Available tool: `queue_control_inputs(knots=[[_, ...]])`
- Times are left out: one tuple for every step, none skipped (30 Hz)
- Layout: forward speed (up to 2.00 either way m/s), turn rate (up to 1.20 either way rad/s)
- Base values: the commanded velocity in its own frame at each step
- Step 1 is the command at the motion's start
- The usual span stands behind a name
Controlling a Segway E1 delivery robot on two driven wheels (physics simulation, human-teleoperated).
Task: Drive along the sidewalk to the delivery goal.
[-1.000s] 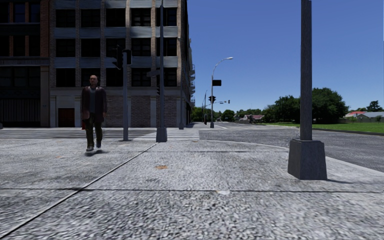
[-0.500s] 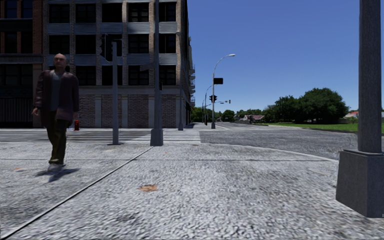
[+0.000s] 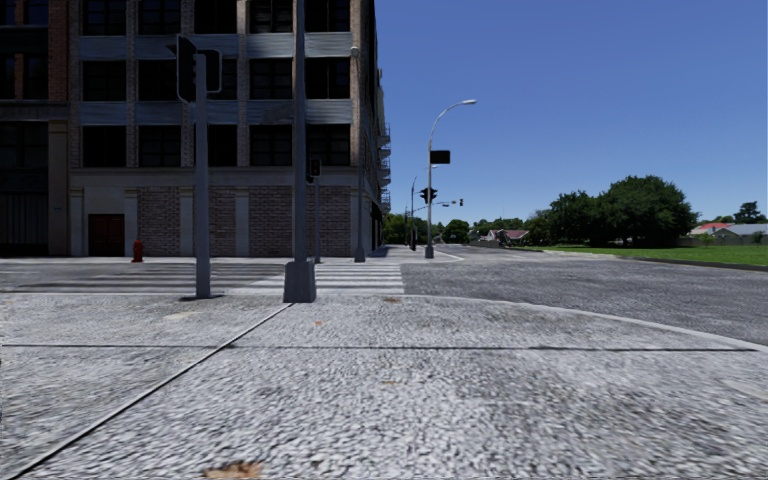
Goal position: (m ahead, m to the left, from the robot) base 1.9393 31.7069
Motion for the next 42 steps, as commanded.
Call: queue_control_inputs(knots=[[1.89, 0.34], [1.86, 0.57], [1.67, 0.76], [1.67, 0.76], [1.39, 0.81], [1.29, 0.82], [1.26, 0.82], [1.26, 0.82], [1.25, 0.82], [1.25, 0.82], [1.25, 0.82], [1.25, 0.82], [1.29, 0.82], [1.32, 0.83], [1.33, 0.84], [1.33, 0.84], [1.33, 0.85], [1.33, 0.87], [1.33, 0.87], [1.34, 0.88], [1.34, 0.88], [1.54, 0.89], [1.80, 0.89], [1.80, 0.89], [1.88, 0.89], [1.90, 0.89], [1.90, 0.89], [1.88, 0.89], [1.87, 0.89], [1.85, 0.89], [1.85, 0.89], [1.85, 0.89], [1.85, 0.89], [1.84, 0.89], [1.84, 0.89], [1.84, 0.89], [1.84, 0.89], [1.84, 0.89], [1.84, 0.89], [1.84, 0.89], [1.84, 0.89], [1.84, 0.89]])
